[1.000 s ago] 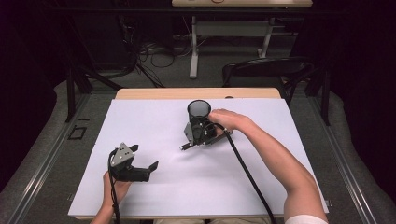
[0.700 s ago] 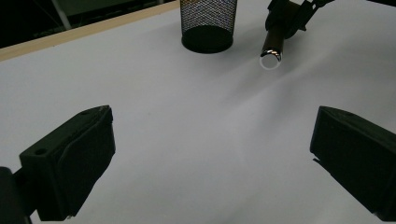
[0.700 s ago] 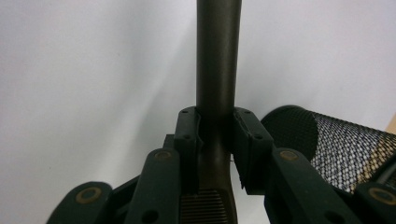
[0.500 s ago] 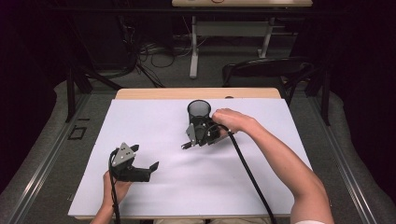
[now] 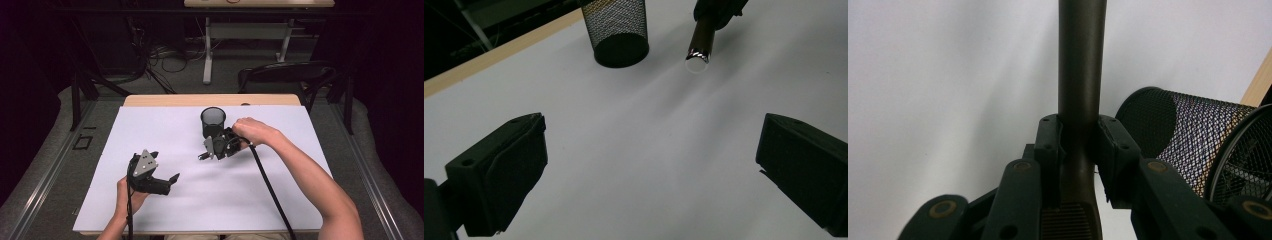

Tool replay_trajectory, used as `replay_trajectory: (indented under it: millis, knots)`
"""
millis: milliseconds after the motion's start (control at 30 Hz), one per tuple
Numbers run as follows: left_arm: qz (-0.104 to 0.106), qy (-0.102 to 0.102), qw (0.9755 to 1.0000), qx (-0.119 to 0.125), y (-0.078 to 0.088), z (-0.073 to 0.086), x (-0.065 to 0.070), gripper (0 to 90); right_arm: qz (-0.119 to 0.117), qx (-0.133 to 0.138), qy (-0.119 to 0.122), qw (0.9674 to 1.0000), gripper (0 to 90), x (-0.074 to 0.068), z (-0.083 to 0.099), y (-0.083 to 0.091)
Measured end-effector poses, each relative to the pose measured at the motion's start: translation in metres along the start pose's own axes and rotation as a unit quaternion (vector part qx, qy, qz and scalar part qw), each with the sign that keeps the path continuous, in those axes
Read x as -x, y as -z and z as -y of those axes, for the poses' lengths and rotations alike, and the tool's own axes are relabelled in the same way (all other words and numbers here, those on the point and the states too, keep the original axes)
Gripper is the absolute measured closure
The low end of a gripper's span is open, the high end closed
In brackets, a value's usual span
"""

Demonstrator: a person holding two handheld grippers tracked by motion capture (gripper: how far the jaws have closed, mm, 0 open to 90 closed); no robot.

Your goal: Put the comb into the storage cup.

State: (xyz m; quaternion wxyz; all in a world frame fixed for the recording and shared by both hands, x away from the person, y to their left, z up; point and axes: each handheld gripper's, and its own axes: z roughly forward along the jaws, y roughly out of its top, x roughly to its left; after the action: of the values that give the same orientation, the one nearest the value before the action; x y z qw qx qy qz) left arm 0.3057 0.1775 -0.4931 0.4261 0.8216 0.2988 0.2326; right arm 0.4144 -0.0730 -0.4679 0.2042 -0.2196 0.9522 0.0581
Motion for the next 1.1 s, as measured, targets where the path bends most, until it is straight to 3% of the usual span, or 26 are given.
replay_trajectory:
  millis: [267,533,800,900,1100]
  knots:
    - [0.006,-0.045,0.9988,-0.018,-0.011,-0.022,0.015,0.0,0.021,-0.001,0.006,0.9998,73.1,-0.004,-0.004,0.009]
    - [0.014,-0.07,0.9971,-0.028,-0.023,-0.04,0.023,0.0,0.033,-0.005,0.015,0.9993,73.1,-0.007,-0.011,0.012]
    - [0.022,-0.081,0.9957,-0.04,-0.04,-0.046,0.026,0.4,0.039,0.006,0.021,0.999,73.1,-0.009,-0.017,0.014]
    - [0.027,-0.086,0.995,-0.044,-0.044,-0.048,0.025,7.5,0.043,0.007,0.024,0.9988,73.1,-0.009,-0.019,0.015]
    - [0.041,-0.095,0.9927,-0.063,-0.052,-0.051,0.026,29.9,0.051,0.012,0.031,0.9981,73.1,-0.012,-0.023,0.017]
